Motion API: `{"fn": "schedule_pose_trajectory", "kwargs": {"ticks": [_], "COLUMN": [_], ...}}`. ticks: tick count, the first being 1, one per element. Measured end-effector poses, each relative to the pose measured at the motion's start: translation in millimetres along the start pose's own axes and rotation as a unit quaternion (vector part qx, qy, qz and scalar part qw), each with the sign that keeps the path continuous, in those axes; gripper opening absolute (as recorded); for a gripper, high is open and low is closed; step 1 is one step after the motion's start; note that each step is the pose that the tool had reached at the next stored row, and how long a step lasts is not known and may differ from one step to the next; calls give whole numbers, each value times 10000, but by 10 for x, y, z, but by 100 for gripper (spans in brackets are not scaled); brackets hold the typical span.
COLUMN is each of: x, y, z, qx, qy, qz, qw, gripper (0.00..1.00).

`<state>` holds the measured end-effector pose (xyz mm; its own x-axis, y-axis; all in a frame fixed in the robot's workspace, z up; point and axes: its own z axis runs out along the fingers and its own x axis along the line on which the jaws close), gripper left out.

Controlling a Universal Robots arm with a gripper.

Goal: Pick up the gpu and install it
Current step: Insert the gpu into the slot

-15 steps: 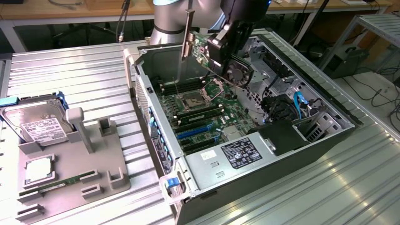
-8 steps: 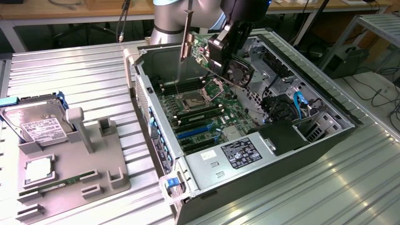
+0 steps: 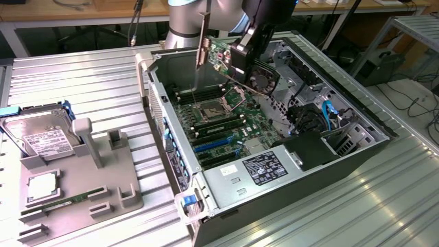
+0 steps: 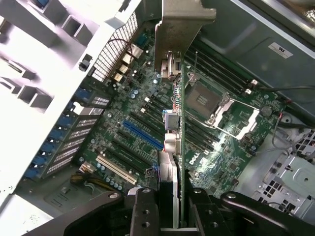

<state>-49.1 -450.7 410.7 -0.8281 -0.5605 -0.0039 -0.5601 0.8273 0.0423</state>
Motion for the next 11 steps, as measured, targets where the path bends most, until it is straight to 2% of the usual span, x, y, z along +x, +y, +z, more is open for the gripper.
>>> {"fn": "schedule_pose_trajectory", "kwargs": {"ticks": [11], "x": [0], "y": [0], "z": [0], "qx": [-1], "qy": [16], "qz": [-372], "qw": [9993], "gripper": [28]}}
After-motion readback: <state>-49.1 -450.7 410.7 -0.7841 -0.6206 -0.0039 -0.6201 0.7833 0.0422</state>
